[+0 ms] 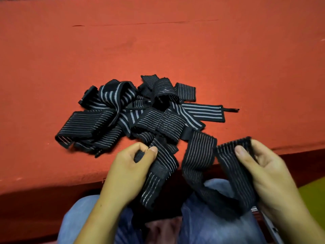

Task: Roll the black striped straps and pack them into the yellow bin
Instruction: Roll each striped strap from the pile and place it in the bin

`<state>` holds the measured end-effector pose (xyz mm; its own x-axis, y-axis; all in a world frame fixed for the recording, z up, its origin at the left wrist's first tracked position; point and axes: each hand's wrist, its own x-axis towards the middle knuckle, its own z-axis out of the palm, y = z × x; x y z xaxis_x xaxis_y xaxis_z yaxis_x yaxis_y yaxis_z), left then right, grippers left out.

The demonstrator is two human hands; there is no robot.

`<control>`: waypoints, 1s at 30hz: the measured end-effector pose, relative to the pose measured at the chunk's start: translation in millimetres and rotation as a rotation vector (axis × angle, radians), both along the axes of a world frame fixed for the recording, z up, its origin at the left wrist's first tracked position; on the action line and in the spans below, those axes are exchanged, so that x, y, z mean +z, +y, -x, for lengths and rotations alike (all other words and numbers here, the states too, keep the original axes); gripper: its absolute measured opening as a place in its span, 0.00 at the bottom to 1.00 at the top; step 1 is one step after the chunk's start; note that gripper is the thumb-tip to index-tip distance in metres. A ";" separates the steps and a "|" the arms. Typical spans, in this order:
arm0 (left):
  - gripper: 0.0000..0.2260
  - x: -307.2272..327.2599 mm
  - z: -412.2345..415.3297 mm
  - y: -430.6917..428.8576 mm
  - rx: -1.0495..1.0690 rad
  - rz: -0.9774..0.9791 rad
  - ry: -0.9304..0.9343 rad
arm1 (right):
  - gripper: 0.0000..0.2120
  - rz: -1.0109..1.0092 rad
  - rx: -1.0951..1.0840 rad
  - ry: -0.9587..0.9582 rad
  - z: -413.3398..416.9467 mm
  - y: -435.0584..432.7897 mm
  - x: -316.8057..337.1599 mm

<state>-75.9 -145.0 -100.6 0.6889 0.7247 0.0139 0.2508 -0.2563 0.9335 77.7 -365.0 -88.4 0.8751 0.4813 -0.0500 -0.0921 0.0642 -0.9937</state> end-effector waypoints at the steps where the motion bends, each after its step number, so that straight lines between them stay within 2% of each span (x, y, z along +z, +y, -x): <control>1: 0.17 1.0 -0.5 0.0 -0.018 0.012 -0.012 | 0.07 0.057 -0.006 0.050 -9.5 3.0 -8.3; 3: 0.16 1.2 -2.2 0.4 -0.034 0.005 -0.021 | 0.13 0.205 -0.014 0.049 -28.6 15.6 -25.3; 5: 0.16 0.9 -4.6 1.5 -0.034 -0.002 -0.014 | 0.21 0.350 -0.006 -0.058 -47.8 30.0 -42.0; 7: 0.15 0.4 -5.6 2.8 -0.031 0.014 -0.022 | 0.24 0.468 0.025 -0.137 -60.0 44.5 -50.0; 11: 0.15 -0.3 -1.2 5.0 -0.025 0.047 -0.073 | 0.06 0.571 0.105 -0.143 -64.5 62.0 -49.2; 13: 0.15 -1.3 1.1 4.6 -0.032 0.068 -0.068 | 0.05 0.639 0.118 -0.204 -61.7 62.9 -45.2; 15: 0.15 -2.2 2.3 3.1 -0.034 0.088 -0.065 | 0.06 0.576 0.218 -0.167 -53.7 59.0 -39.0; 18: 0.14 -2.7 4.3 2.8 -0.025 0.118 -0.073 | 0.06 0.404 0.516 0.020 -32.0 44.6 -32.7; 20: 0.13 -3.2 6.5 4.4 -0.024 0.122 -0.064 | 0.08 0.385 0.676 0.067 -17.7 34.2 -26.8; 26: 0.13 -0.5 23.4 19.0 -0.002 0.147 0.010 | 0.04 0.427 1.015 0.105 9.1 18.6 -5.6; 28: 0.13 2.0 30.2 25.5 0.035 0.165 -0.009 | 0.01 0.445 1.002 0.078 14.7 20.0 -3.6; 30: 0.11 4.5 34.2 28.5 0.044 0.209 -0.040 | 0.10 0.488 0.869 -0.034 17.1 22.1 -6.6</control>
<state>-110.2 -116.5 -96.1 0.6586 0.7439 -0.1135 0.2194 -0.0456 0.9746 60.6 -343.0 -95.0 0.2338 0.8885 -0.3949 0.1156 -0.4287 -0.8960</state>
